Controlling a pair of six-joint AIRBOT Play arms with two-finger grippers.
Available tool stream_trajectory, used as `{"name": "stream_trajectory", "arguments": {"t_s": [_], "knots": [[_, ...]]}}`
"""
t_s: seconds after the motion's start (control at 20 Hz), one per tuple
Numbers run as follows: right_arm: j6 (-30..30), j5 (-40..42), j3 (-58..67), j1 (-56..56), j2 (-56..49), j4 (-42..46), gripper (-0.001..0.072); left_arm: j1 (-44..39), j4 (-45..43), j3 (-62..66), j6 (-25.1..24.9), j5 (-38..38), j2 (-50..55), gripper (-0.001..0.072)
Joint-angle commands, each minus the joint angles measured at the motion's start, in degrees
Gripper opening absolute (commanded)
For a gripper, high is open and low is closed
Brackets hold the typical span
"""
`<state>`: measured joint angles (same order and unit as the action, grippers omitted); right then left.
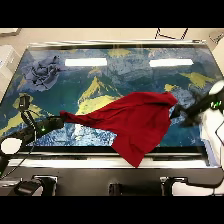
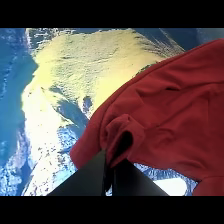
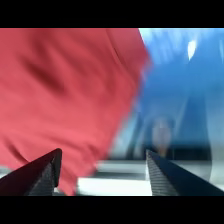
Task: Fold the clothes and pants, and hang the long-sleeved shirts on hangers.
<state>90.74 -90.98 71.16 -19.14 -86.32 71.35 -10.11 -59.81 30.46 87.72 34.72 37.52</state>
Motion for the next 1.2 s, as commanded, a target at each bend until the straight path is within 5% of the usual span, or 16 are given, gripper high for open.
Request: {"name": "stream_trajectory", "arguments": {"t_s": [0.0,0.2,0.4,0.5,0.55,0.6,0.65,0.85,1.15], "knots": [[-3.26,7.28,-23.43,-0.90,8.98,-2.97,0.0599,0.09,-0.15,-0.07,0.17,-0.28,-0.04,0.0017],[-7.52,15.04,-34.36,-0.90,10.91,-17.38,0.0575,0.09,0.55,-0.04,0.24,-0.28,-0.04,0.0017],[-6.97,20.92,-37.29,-0.87,10.91,-19.93,0.0560,0.02,0.94,-0.04,0.37,-0.31,-0.55,0.0017],[-6.99,22.40,-37.59,-0.90,10.91,-21.24,0.0388,0.04,0.90,-0.04,0.37,-0.48,-0.83,0.0017],[-7.19,22.32,-37.55,-0.90,10.91,-23.15,0.0139,0.04,0.90,-0.04,0.35,-1.18,-0.83,0.0017],[-8.39,21.00,-36.76,-0.90,10.91,-25.64,0.0037,0.04,0.90,0.11,0.33,-2.14,-0.83,0.0017],[-10.91,18.69,-34.25,-0.90,10.93,-27.06,0.0036,0.04,0.85,0.96,-0.20,-2.64,-0.83,0.0017],[-12.63,12.07,-3.50,-0.90,13.07,-27.19,0.0036,1.44,-2.97,15.32,-5.46,-2.86,-0.81,0.0016],[-15.52,28.79,51.69,-0.90,21.44,-21.03,0.0037,5.33,-5.01,52.59,-5.46,-5.29,-0.85,0.0017]]}}
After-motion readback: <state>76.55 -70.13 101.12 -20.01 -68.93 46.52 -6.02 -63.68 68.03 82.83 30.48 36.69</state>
